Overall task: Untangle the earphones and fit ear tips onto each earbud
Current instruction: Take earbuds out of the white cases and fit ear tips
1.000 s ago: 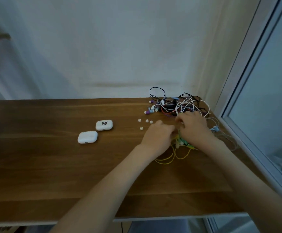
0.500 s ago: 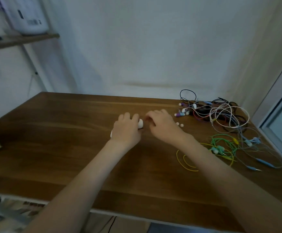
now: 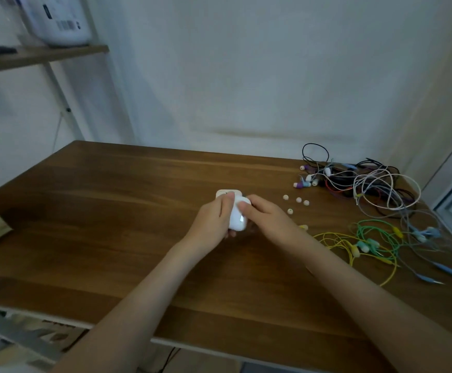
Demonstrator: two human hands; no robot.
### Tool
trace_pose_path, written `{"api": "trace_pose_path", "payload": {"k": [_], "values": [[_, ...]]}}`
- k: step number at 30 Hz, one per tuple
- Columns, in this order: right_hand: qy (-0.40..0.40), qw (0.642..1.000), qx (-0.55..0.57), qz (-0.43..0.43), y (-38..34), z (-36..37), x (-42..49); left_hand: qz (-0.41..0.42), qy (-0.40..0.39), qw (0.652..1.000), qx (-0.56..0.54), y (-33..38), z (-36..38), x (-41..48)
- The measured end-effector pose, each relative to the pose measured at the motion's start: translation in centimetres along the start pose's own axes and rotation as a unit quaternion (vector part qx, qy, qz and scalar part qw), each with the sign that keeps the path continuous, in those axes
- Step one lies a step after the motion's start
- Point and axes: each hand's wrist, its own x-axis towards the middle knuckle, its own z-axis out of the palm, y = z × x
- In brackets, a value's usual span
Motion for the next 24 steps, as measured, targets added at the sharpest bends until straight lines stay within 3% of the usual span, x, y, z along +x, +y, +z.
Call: {"api": "trace_pose_path", "payload": {"k": [10,15,19,21,24], "values": [[0.087,0.996,0.016,0.007,3.2,-0.2,-1.1,-0.004,0.003,1.0,0.0,-0.4,2.6,0.9],[0.135,0.991,0.022,0.011,3.1,0.2,-1.2,0.031,0.029,0.999,0.034,-0.8,2.8,1.0],[0.169,0.984,0.055,0.007,2.8,0.2,-1.5,0.073,0.002,0.996,0.058,-0.9,3.0,0.5],[0.185,0.981,0.062,-0.013,2.8,-0.1,-1.7,0.091,-0.016,0.996,0.019,-1.0,2.8,0.4],[0.189,0.977,0.07,-0.076,3.1,-0.9,-1.7,0.019,-0.072,0.979,-0.19,-0.9,2.8,0.7]]}}
